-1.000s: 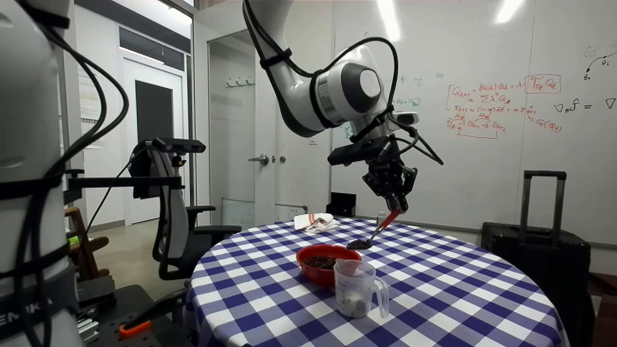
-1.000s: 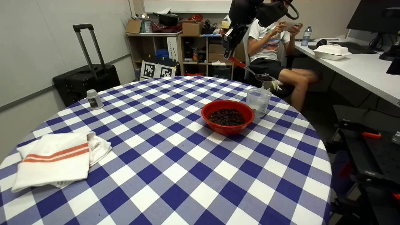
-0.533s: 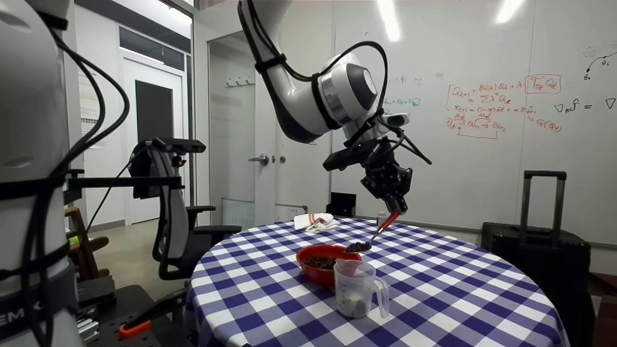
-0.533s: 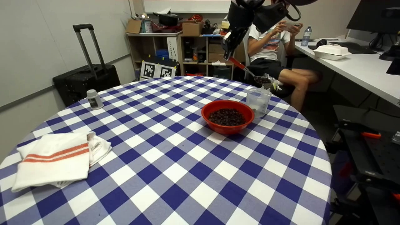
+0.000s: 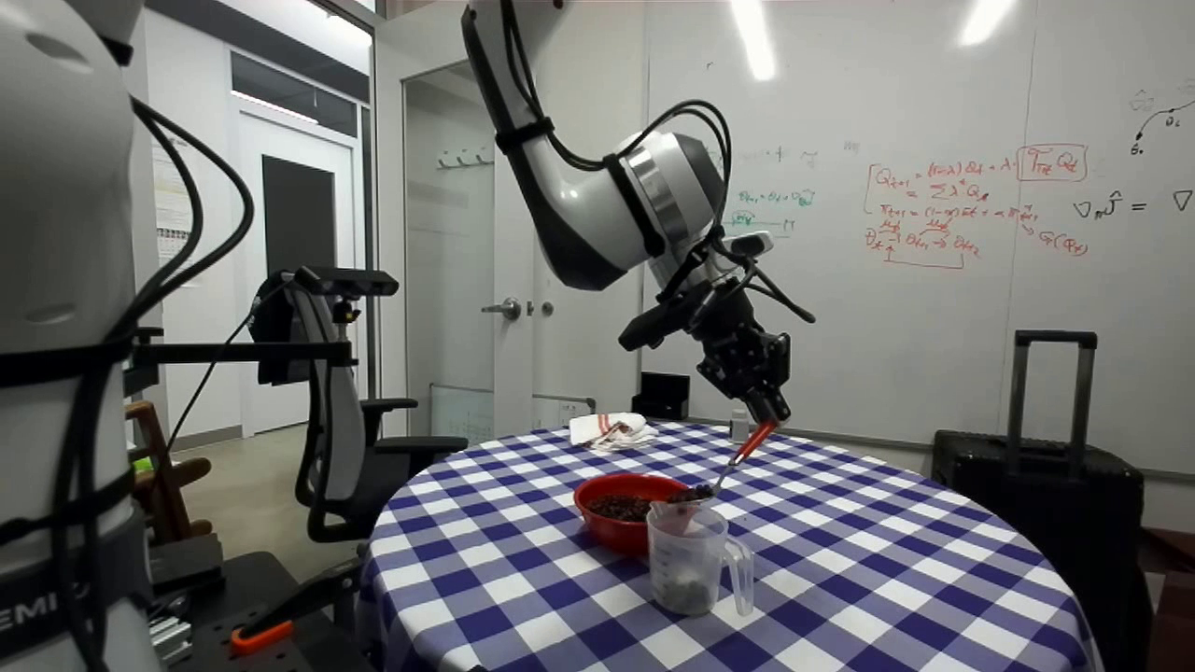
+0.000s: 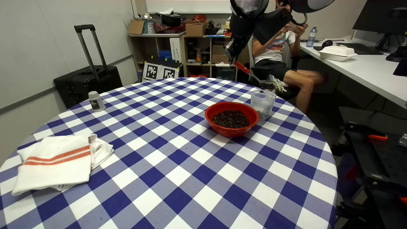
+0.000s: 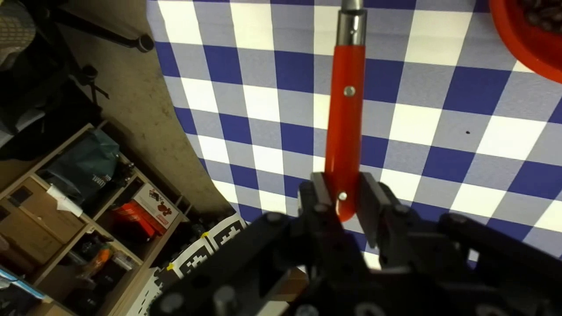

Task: Use the orange spoon to put some of the contents of the orange bowl into the clear jug

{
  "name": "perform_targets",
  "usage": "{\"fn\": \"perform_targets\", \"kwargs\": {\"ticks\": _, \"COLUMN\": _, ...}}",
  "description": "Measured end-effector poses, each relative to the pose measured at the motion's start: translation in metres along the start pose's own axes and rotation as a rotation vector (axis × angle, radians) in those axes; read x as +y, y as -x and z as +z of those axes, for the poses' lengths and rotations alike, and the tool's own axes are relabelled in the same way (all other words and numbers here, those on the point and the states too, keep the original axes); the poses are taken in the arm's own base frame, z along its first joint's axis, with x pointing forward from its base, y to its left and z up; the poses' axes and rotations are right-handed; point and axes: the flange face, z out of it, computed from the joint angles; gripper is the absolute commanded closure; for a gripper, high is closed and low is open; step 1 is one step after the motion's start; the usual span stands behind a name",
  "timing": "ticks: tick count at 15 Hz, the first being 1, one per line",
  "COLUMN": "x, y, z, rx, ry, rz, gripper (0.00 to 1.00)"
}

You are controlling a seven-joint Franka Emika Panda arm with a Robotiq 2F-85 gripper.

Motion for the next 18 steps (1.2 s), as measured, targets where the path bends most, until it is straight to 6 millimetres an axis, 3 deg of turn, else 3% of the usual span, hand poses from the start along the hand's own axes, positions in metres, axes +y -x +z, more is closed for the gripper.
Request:
{"fn": "perform_targets", "kwargs": {"ticks": 12, "x": -0.016, "y": -0.001, "z": 0.006, "rx": 0.024, "ry": 0.164, "rz": -0.02, "gripper": 0.95}}
{"fn": "perform_targets", "kwargs": {"ticks": 18, "x": -0.034, "y": -0.003, "z": -0.001, "rx": 0.036, "ry": 0.253, "rz": -0.081, "gripper": 0.95}}
